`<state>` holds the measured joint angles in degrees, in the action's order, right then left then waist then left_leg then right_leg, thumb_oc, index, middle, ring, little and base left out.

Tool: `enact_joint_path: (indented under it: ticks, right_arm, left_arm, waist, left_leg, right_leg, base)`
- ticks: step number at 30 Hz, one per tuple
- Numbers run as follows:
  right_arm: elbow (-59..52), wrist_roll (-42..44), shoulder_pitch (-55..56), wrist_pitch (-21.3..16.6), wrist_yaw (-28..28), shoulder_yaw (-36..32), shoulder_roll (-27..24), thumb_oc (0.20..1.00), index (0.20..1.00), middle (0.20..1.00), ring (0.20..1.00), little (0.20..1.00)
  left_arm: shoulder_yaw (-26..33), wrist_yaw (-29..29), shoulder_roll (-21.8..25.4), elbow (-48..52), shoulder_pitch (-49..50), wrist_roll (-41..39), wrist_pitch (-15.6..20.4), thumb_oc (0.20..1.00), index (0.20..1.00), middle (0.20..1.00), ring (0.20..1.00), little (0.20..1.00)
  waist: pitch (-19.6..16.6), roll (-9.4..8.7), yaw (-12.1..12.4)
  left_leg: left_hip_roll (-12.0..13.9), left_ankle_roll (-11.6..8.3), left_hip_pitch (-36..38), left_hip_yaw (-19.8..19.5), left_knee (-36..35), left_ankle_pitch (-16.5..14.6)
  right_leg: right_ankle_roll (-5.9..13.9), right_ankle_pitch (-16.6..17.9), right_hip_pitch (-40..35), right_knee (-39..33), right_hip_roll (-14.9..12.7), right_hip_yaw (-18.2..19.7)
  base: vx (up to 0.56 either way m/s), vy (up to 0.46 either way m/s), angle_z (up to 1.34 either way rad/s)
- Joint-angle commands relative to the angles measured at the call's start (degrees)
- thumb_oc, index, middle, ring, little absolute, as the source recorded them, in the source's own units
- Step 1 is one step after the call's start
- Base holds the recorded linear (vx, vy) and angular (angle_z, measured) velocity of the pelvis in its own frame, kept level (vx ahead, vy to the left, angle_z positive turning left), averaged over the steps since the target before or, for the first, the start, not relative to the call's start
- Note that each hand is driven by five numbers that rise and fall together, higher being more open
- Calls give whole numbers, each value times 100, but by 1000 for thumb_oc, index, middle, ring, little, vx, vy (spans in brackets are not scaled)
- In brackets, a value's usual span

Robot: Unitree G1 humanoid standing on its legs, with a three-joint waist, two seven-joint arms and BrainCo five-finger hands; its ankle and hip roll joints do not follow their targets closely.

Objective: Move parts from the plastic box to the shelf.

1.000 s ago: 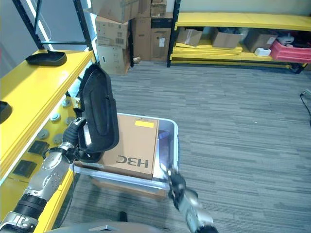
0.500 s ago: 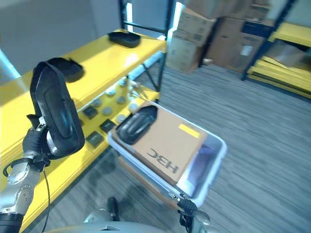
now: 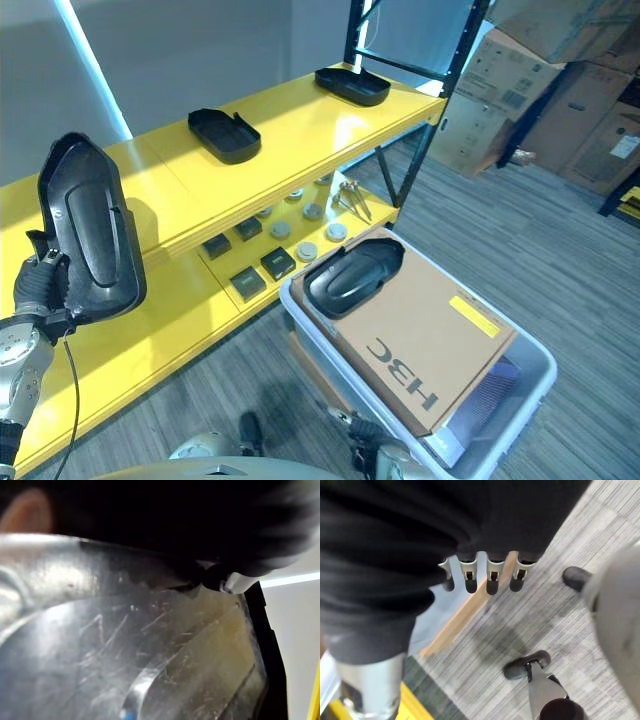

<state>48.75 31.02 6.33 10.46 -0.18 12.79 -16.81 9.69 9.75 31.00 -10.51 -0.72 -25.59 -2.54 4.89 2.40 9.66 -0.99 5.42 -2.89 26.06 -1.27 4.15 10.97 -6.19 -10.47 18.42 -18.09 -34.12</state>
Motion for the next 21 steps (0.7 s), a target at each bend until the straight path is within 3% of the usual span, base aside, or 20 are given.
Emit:
enact_joint_path:
  ticks: [1,3,6,7,9,10,11,12,14,17,19,21]
  right_arm:
    - [58,-367,266,-163,144,-200,61,1000,1000,1000,1000,1000]
    - [300,-465,280,-247,230,-312,55,1000,1000,1000,1000,1000]
    - [461,-487,256,-370,343,-374,23,1000,1000,1000,1000,1000]
    - [497,-460,214,-403,408,-400,-11,1000,1000,1000,1000,1000]
    - [537,-439,184,-423,502,-466,-40,1000,1000,1000,1000,1000]
    - [561,-529,185,-412,544,-533,-20,1000,1000,1000,1000,1000]
    - [525,-575,212,-320,577,-575,-51,1000,1000,1000,1000,1000]
    - [537,-625,218,-285,595,-610,-60,1000,1000,1000,1000,1000]
    - [801,-681,186,-331,802,-642,-162,1000,1000,1000,1000,1000]
    - [801,-785,175,-265,839,-597,-216,1000,1000,1000,1000,1000]
    - [648,-750,209,-86,730,-492,-260,1000,1000,1000,1000,1000]
    - [572,-748,269,-47,687,-470,-278,1000,1000,1000,1000,1000]
  left_arm:
    - [194,129,654,3,-534,287,300,200,200,200,200,200]
    - [103,214,737,-48,-625,273,219,200,200,200,200,200]
    - [-40,317,790,-60,-782,366,168,200,200,200,200,200]
    - [-205,430,851,-79,-994,413,91,200,200,200,200,200]
    - [-570,644,900,-169,-1406,417,-10,200,200,200,200,200]
    - [-746,738,915,-213,-1555,404,-51,200,200,200,200,200]
    - [-778,709,891,-177,-1623,369,-164,200,200,200,200,200]
    - [-780,699,868,-153,-1612,360,-199,200,200,200,200,200]
    - [-811,610,706,-20,-1571,531,-466,200,200,200,200,200]
    - [-803,604,594,55,-1557,749,-755,200,200,200,200,200]
    - [-880,602,533,-190,-1748,861,-1023,200,200,200,200,200]
    - [-967,569,530,-397,-1909,1062,-1044,200,200,200,200,200]
  waist:
    - [-120,26,-116]
    - [-18,69,-295]
    - [114,96,-486]
    - [194,52,-595]
    - [276,-131,-806]
    - [277,-261,-935]
    - [267,-294,-974]
    - [257,-325,-977]
    - [140,-404,-924]
    - [65,-443,-923]
    - [-64,-455,-1035]
    - [-112,-443,-1126]
  left_leg:
    - [-160,-8,-129,-519,498,-683]
    - [-284,114,6,-674,547,-865]
    - [-289,39,175,-900,556,-944]
    - [-217,-40,162,-971,584,-882]
    - [-206,-179,228,-1330,662,-983]
    - [-192,-216,278,-1488,693,-1087]
    - [-52,-289,309,-1553,766,-1106]
    - [13,-321,363,-1579,744,-1092]
    - [312,-561,388,-1591,749,-933]
    - [549,-736,396,-1551,795,-827]
    - [830,-895,463,-1258,712,-675]
    - [947,-950,477,-1027,676,-591]
  right_leg:
    - [122,491,1256,1986,138,919]
    - [171,688,1938,2682,73,1439]
    - [123,911,2413,2304,131,1939]
    - [0,1127,2440,1544,231,2097]
    - [85,1482,2192,25,340,2509]
    - [192,1842,2324,-458,329,2842]
    - [187,1540,2221,-620,376,2918]
    - [198,1571,2109,-734,328,2865]
    - [178,1168,1610,-1133,510,2710]
    - [69,1014,1285,-1393,644,2571]
    - [-48,948,1075,-1656,784,2413]
    - [-93,927,1004,-1744,832,2297]
  base:
    - [136,242,48]
    - [118,152,91]
    - [86,-73,61]
    - [88,-250,51]
    - [248,-363,145]
    - [361,-369,150]
    - [309,-306,68]
    - [331,-263,47]
    - [310,-254,96]
    - [236,-189,55]
    - [283,-201,3]
    - [164,-120,22]
